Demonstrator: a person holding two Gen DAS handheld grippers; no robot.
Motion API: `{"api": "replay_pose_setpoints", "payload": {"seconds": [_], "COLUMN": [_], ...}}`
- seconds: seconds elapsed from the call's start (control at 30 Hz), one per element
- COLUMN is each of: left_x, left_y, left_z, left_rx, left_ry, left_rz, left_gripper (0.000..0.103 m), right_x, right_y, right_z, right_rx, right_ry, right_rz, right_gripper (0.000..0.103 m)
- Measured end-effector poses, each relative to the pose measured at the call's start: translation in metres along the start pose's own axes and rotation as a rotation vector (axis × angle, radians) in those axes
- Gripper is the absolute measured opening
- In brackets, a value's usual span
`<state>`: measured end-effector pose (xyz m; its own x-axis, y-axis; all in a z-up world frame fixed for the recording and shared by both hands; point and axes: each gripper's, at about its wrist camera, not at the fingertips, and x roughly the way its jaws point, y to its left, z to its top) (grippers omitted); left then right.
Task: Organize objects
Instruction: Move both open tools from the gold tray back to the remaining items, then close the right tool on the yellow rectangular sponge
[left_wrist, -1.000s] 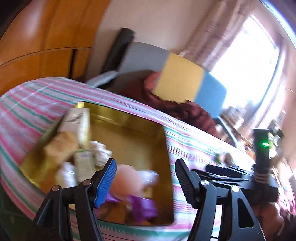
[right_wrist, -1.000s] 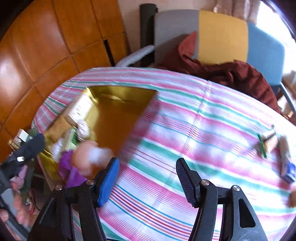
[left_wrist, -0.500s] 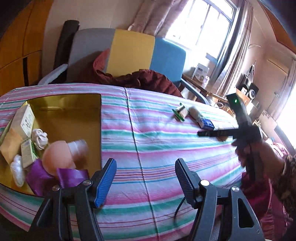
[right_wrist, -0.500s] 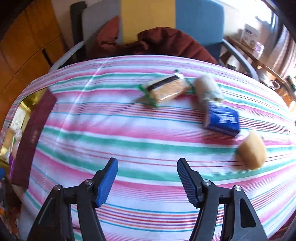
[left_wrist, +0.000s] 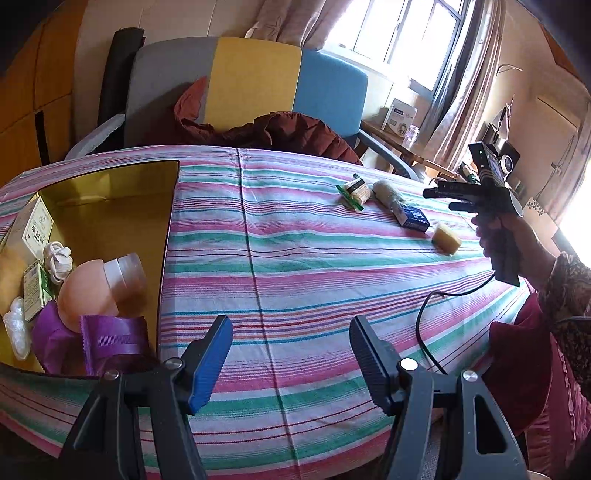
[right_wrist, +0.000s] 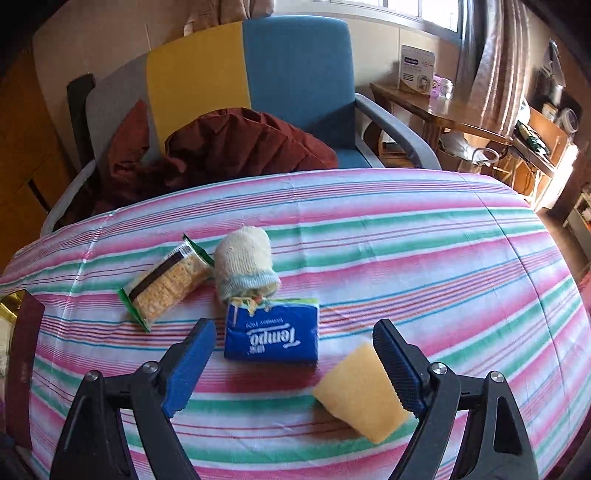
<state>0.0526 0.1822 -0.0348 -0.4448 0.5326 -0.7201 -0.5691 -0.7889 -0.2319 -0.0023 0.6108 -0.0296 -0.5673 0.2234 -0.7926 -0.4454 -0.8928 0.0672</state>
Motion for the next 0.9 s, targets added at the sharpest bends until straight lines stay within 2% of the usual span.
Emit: {"api": "replay_pose_setpoints", "payload": {"seconds": [0.1,0.23,0.37,0.43,0.53,0.6,0.67,0.73,0.8,0.9], "left_x": [0.001,0.006,0.009,0.010,0.013,0.014,0.017,0.018,0.020,0.019], "left_y": [0.000,-0.001,-0.004,-0.006,-0.009,-0.011,-0.012,-0.012,-0.012,-0.012], "left_z": [-0.002,-0.002,-0.002,-0.001,0.000,0.001,0.002,0.001,0.001,-0.001], "left_rx": [0.005,0.002,0.007,0.011,0.016,0.017,0.014,0.007,-0.005,-0.018], "left_ry": [0.013,0.025,0.037,0.038,0.037,0.038,0.044,0.049,0.059,0.062], "left_rz": [0.019,0.032,0.035,0.035,0.025,0.018,0.007,0.002,-0.008,-0.017], "left_gripper": [0.067,0.067,0.067,0.067,0.067,0.067,0.067,0.067,0.067,0.067], "right_x": [0.020,0.050,0.075,0.074,0.050,0.024,-0.002,-0.023,-0.033,-0.023], "right_y": [0.001,-0.005,0.000,0.012,0.038,0.052,0.057,0.047,0.024,-0.016], "right_z": [0.010,0.022,0.020,0.010,-0.012,-0.023,-0.028,-0.027,-0.021,-0.010], "right_rx": [0.027,0.075,0.065,0.048,0.033,0.008,-0.036,-0.066,-0.042,0.011], "right_ry": [0.021,0.070,0.173,0.223,0.272,0.264,0.217,0.116,0.030,-0.005], "right_rz": [0.062,0.065,0.099,0.167,0.361,0.469,0.507,0.412,0.243,0.038], "right_gripper": [0.088,0.088,0.086,0.084,0.084,0.084,0.083,0.087,0.090,0.091]}}
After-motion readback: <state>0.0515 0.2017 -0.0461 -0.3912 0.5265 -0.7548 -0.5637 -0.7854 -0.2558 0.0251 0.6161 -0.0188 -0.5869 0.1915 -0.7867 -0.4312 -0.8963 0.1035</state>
